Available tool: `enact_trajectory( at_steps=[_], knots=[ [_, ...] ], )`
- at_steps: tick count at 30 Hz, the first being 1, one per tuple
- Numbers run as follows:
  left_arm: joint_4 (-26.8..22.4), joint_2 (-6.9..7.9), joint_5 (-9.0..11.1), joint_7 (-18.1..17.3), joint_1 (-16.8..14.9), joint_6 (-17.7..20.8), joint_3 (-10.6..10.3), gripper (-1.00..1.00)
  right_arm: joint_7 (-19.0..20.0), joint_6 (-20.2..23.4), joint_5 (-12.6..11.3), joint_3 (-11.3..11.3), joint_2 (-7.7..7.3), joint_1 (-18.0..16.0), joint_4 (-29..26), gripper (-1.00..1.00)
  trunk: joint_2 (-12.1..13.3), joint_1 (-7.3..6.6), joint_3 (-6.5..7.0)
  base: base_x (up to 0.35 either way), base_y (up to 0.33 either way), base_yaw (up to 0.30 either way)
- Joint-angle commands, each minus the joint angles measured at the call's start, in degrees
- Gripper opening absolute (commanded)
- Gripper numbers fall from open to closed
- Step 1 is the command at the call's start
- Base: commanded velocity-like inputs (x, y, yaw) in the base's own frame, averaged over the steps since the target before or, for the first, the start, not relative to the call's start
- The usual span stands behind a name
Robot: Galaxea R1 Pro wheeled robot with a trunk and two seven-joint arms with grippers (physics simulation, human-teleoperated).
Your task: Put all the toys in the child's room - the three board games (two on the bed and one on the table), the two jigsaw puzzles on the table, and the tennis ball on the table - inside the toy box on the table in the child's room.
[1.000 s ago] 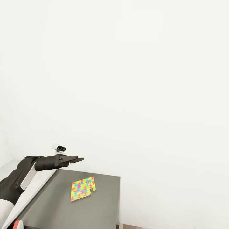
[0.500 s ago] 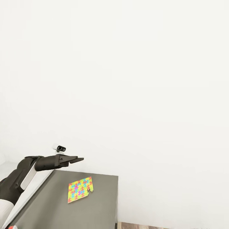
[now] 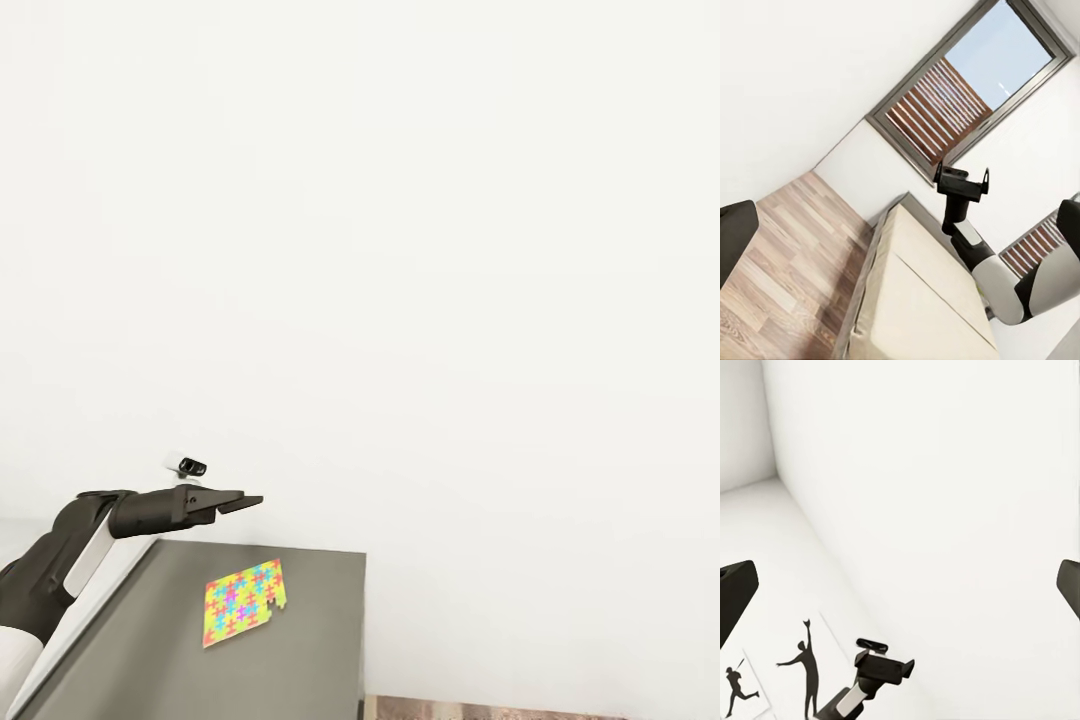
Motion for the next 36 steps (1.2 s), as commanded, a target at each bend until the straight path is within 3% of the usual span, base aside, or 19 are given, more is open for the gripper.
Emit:
enact_trajectory(
  at_steps=[1, 24, 29, 32, 36],
  knots=[
    [0.0, 0.07, 0.2, -0.2, 0.0, 0.6, -0.2, 1.0, 0.1, 0.6, -0.2, 0.0, 0.0, 0.1, 0.2, 1.0, 0.0, 0.02, -0.03, 0.041, -0.012, -0.029],
    [0.1, 0.11, -0.4, 1.2, 0.0, 0.6, -0.2, 1.0, -0.5, 0.5, 0.0, 0.1, 0.02, 0.1, 0.4, 1.0, 0.0, 0.02, -0.09, 0.026, -0.038, -0.004],
    [0.9, 0.02, -3.1, 6.3, -0.1, 0.8, 0.0, 1.0, -2.5, 0.5, 0.0, 0.3, 0.02, 0.0, 0.4, 1.0, 0.0, 0.02, -0.09, 0.0, 0.0, 0.0],
    [2.7, -0.03, -5.4, 11.9, -0.5, 1.1, 0.1, 1.0, -5.5, 0.5, 0.2, 0.5, 0.02, 0.0, 0.3, 1.0, 0.0, 0.02, -0.09, 0.0, 0.0, 0.0],
    [5.3, 0.03, -7.3, 22.7, -0.7, 1.3, 0.2, 1.0, -13.3, 0.6, 2.3, 1.6, 0.02, -0.1, 0.1, 1.0, 0.0, 0.02, -0.09, 0.0, 0.0, 0.0]
  ],
)
